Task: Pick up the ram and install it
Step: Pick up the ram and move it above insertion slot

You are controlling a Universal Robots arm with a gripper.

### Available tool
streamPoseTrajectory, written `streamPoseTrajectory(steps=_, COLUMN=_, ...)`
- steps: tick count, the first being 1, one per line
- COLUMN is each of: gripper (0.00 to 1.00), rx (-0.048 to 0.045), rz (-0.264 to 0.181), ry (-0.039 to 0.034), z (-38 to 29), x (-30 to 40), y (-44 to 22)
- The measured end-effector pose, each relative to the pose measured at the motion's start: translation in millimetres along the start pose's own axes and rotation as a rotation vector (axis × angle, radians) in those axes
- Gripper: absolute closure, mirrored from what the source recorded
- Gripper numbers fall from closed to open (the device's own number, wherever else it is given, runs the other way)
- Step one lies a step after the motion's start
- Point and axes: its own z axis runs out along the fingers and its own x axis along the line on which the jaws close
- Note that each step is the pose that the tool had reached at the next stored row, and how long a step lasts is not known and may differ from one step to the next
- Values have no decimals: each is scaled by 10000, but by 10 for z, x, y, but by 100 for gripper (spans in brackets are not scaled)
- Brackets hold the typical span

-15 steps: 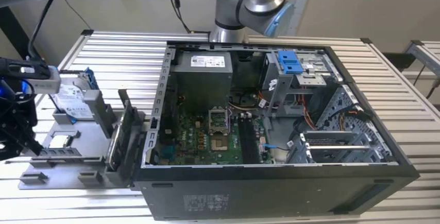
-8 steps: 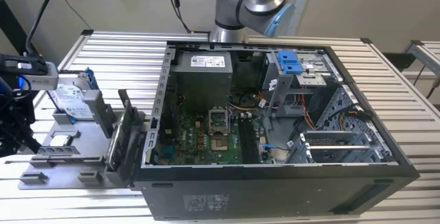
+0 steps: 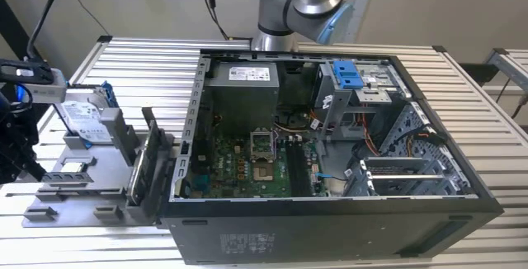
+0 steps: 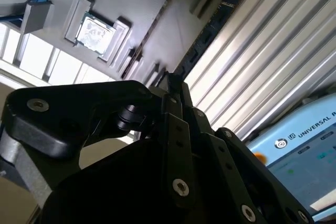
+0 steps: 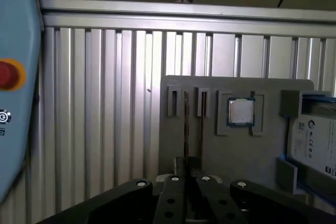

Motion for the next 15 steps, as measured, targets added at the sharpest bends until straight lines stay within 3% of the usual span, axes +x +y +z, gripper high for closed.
streamPoseTrajectory(steps=15, gripper=86, rx=0, rz=1, ry=2, z=-144, x=-35, y=5)
